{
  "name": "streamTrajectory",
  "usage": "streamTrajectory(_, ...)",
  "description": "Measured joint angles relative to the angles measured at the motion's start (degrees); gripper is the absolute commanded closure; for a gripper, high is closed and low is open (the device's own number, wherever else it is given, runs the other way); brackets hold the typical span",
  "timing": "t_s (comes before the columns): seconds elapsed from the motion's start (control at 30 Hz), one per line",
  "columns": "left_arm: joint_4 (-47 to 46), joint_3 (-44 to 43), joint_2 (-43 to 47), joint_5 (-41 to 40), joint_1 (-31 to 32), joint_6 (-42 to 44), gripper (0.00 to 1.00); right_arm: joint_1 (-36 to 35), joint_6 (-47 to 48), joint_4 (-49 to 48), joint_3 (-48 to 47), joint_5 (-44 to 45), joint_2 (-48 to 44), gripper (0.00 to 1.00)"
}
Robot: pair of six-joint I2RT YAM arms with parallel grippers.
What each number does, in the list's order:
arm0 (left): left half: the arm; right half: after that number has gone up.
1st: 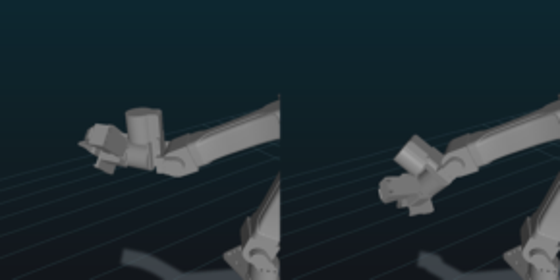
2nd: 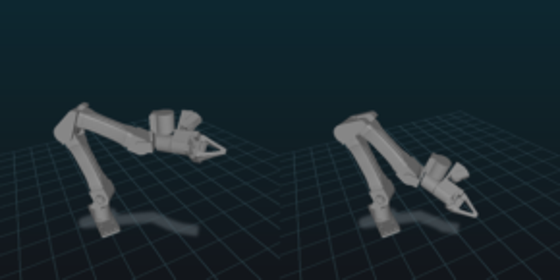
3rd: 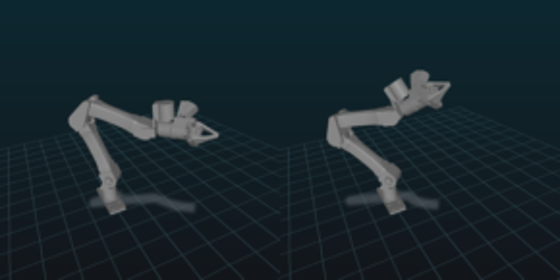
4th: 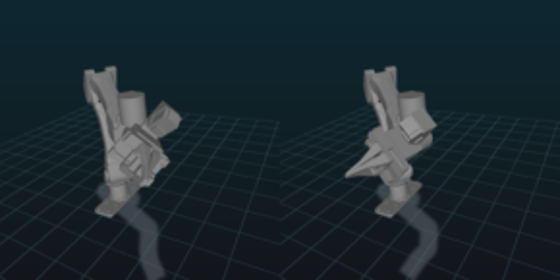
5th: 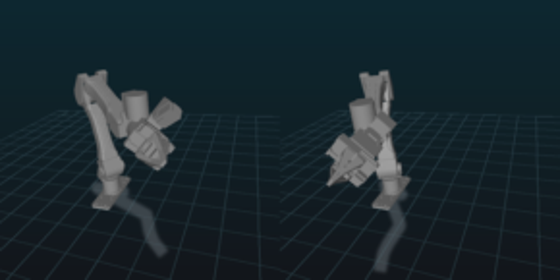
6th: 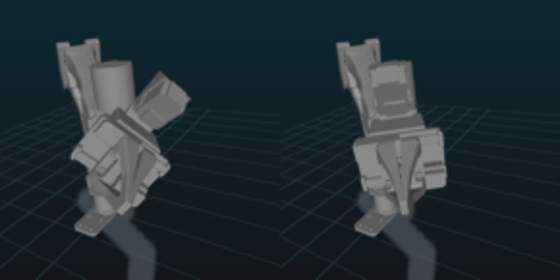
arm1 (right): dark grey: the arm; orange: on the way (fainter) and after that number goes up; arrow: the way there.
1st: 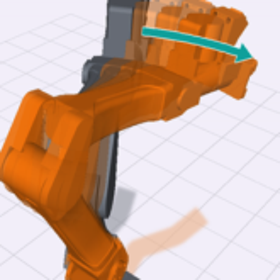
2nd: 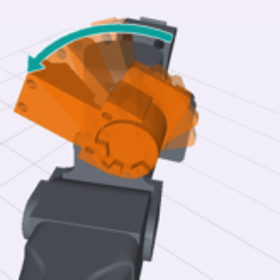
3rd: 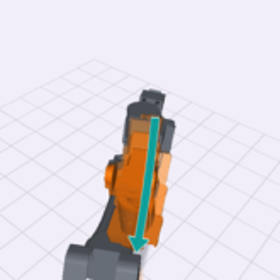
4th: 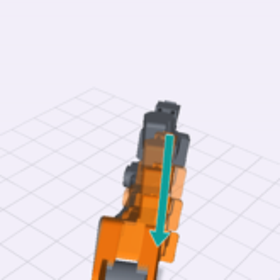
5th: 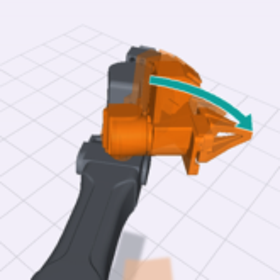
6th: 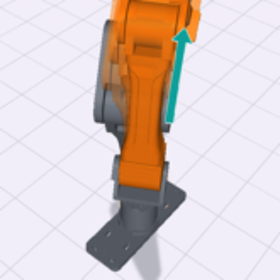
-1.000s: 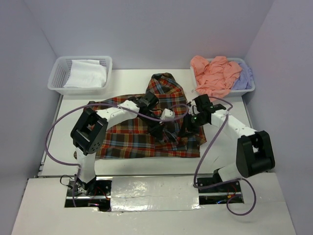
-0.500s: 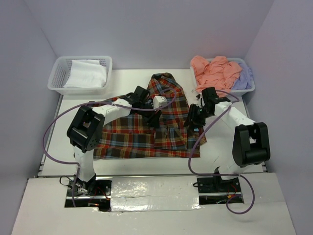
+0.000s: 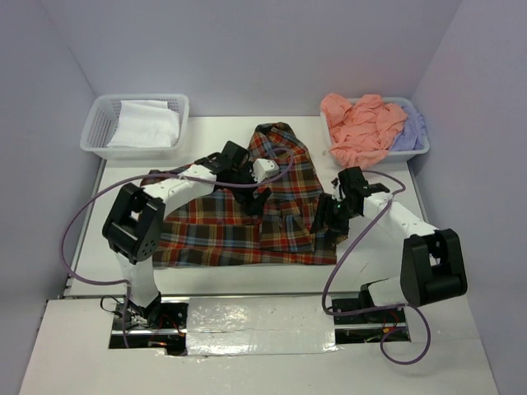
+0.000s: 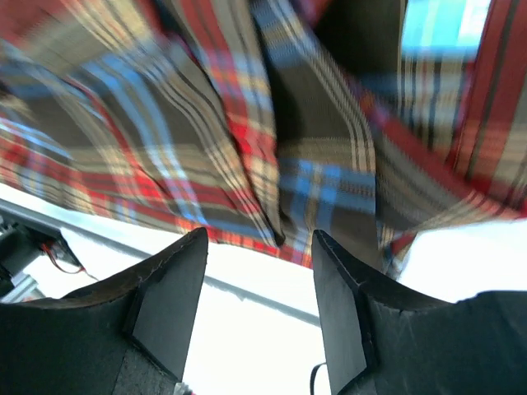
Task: Fold and stack the long sleeve shirts
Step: Fold the shirt
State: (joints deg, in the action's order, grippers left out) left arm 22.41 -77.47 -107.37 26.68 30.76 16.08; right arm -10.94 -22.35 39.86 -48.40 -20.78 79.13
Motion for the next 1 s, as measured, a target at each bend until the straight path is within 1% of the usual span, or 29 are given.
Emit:
streamTrajectory(0.2, 4.33, 0.63, 8.04, -8.31, -0.76, 5.31, 0.01, -0.72, -2.25, -2.71, 3.74, -1.9, -0.52, 0.43)
streamTrajectory(0.27, 5.68, 2.05, 11.85, -10.08, -2.75, 6.54, 0.04, -0.9, -2.56, -4.11, 4.02, -2.62, -0.42, 0.42)
streamTrajectory(0.3, 6.47, 2.95, 13.7, -10.62, -4.31, 6.93, 0.13, -1.01, -2.73, -5.03, 4.28, -2.89, -0.22, 0.42)
streamTrajectory(0.37, 7.37, 6.34, 17.77, -11.43, -9.27, 8.94, 0.24, -1.31, -2.93, -6.56, 5.11, -3.34, 0.42, 0.42)
streamTrajectory(0.4, 8.22, 8.37, 19.69, -11.98, -11.91, 9.94, 0.32, -1.49, -2.99, -7.21, 5.77, -3.54, 0.85, 0.41)
streamTrajectory(0.47, 9.64, 13.2, 23.06, -13.42, -17.57, 12.98, 0.37, -1.75, -3.17, -8.04, 7.15, -3.91, 1.6, 0.41)
streamTrajectory(0.53, 11.67, 18.51, 25.55, -15.21, -22.49, 15.89, 0.32, -1.97, -3.34, -8.52, 8.44, -4.28, 2.05, 0.41)
streamTrajectory(0.6, 12.74, 23.02, 26.77, -16.31, -26.84, 17.81, 0.21, -2.12, -3.41, -8.85, 8.68, -4.74, 2.27, 0.43)
streamTrajectory(0.63, 13.07, 24.87, 26.95, -16.81, -29.7, 18.58, 0.19, -2.21, -3.48, -9.4, 8.66, -5.03, 2.43, 0.44)
streamTrajectory(0.67, 12.94, 26.21, 26.95, -16.96, -32.76, 18.67, 0.17, -2.27, -3.54, -10.16, 8.66, -5.33, 2.67, 0.48)
streamTrajectory(0.7, 12.57, 27.17, 26.91, -17.68, -35.78, 18.71, 0.17, -2.32, -3.5, -10.45, 8.66, -5.42, 2.95, 0.51)
streamTrajectory(0.73, 12.07, 27.63, 26.88, -18.18, -38.82, 18.75, 0.16, -2.32, -3.54, -10.82, 8.66, -5.6, 3.39, 0.56)
streamTrajectory(0.8, 9.9, 27.8, 26.86, -19.78, -42.93, 19.37, 0.15, -2.34, -3.54, -11.19, 8.66, -5.6, 4.24, 0.57)
streamTrajectory(0.9, 6.69, 27.82, 26.38, -20.02, -43.98, 20.65, 0.13, -2.34, -3.56, -11.32, 8.66, -5.6, 4.68, 0.57)
streamTrajectory(1.0, 5.92, 27.87, 24.83, -17.94, -43.98, 22.86, 0.13, -2.36, -3.72, -11.76, 8.66, -5.62, 4.66, 0.57)
